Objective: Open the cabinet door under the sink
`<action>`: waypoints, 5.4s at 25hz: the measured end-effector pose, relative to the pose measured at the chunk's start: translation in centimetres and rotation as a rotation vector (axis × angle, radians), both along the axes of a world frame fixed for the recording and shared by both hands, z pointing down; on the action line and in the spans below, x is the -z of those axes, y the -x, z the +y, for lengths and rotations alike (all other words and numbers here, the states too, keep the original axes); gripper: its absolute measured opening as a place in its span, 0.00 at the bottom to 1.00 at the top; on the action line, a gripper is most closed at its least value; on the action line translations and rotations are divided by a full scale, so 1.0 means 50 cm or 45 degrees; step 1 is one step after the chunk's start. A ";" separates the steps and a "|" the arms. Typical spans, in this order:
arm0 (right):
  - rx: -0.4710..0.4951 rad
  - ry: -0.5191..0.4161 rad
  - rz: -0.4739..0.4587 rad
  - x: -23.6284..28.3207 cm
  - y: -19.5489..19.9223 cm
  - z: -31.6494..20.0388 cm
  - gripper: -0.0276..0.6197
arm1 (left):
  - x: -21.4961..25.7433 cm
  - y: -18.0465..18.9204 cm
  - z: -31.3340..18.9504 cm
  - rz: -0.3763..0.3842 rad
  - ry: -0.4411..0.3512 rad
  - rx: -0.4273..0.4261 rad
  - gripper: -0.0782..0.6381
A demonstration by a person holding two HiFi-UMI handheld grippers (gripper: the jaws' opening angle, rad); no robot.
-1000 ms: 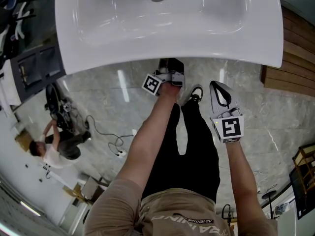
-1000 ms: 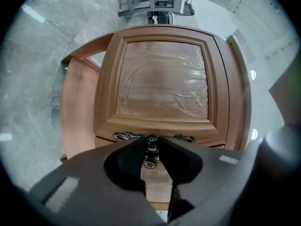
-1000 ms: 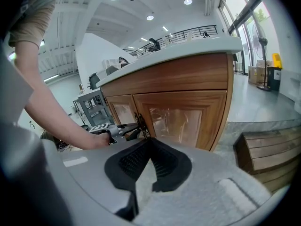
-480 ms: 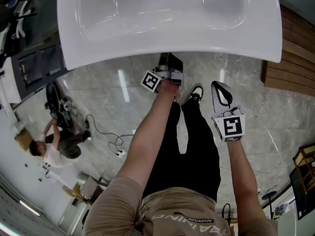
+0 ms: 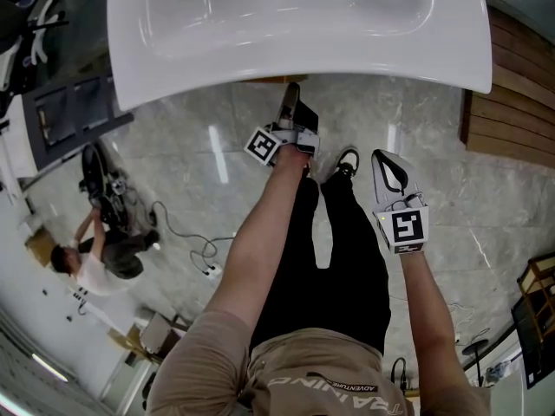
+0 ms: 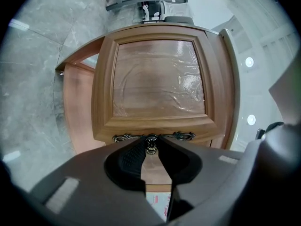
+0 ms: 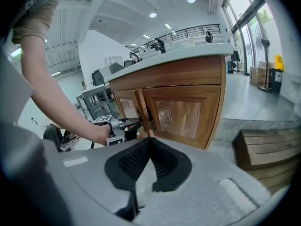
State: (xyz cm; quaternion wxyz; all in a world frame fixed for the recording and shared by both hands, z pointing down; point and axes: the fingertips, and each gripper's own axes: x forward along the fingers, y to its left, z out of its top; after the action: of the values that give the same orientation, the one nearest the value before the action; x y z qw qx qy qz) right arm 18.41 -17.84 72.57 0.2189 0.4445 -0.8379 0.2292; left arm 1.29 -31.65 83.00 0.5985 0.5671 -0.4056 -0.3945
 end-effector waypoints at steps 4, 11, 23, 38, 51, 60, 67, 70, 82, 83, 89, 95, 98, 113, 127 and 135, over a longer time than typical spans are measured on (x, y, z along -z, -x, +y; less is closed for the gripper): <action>0.009 0.000 0.008 0.011 0.000 0.019 0.05 | 0.005 0.007 0.017 -0.018 -0.002 -0.049 0.24; 0.040 -0.001 0.025 0.016 0.009 0.029 0.05 | 0.002 0.013 0.038 -0.018 -0.005 -0.066 0.24; 0.104 0.009 0.029 0.005 0.080 0.021 0.05 | 0.008 0.036 0.097 0.004 -0.007 -0.153 0.24; 0.092 0.015 0.029 0.009 0.181 0.056 0.05 | -0.002 0.071 0.165 0.004 0.028 -0.299 0.24; 0.115 0.006 0.038 0.026 0.287 0.097 0.05 | -0.002 0.132 0.243 0.032 0.071 -0.392 0.24; 0.127 -0.011 0.033 0.042 0.344 0.109 0.05 | -0.009 0.201 0.298 0.016 0.090 -0.415 0.24; 0.134 -0.018 0.038 0.046 0.380 0.115 0.05 | -0.021 0.275 0.337 -0.043 0.105 -0.525 0.24; 0.140 -0.010 0.045 0.042 0.392 0.126 0.05 | -0.024 0.308 0.351 -0.051 0.114 -0.522 0.24; 0.206 0.000 0.063 0.038 0.470 0.154 0.05 | -0.030 0.381 0.364 -0.080 0.127 -0.593 0.24; 0.212 -0.002 0.068 0.039 0.474 0.154 0.05 | -0.032 0.388 0.366 -0.087 0.131 -0.601 0.24; 0.222 0.000 0.075 0.044 0.502 0.156 0.05 | -0.017 0.419 0.366 -0.051 0.131 -0.662 0.25; 0.256 0.004 0.103 0.046 0.532 0.162 0.05 | -0.071 0.483 0.371 -0.459 0.188 -0.840 0.25; 0.271 0.005 0.112 0.052 0.549 0.168 0.05 | -0.049 0.480 0.362 -0.343 0.113 -0.793 0.25; 0.245 -0.032 0.099 0.147 0.549 0.146 0.05 | -0.049 0.511 0.425 -0.598 0.291 -0.808 0.13; 0.205 -0.046 0.184 0.251 0.402 0.226 0.05 | 0.061 0.397 0.639 -0.950 0.256 -1.240 0.13; 0.072 -0.077 0.150 0.311 0.342 0.251 0.05 | 0.214 0.269 0.616 -1.105 -0.053 -1.414 0.13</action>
State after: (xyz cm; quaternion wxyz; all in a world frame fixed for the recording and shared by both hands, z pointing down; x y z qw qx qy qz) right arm 1.30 -5.29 57.02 0.2606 0.4397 -0.8423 0.1709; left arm -12.14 -0.86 72.29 0.4846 0.8076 -0.2507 0.2236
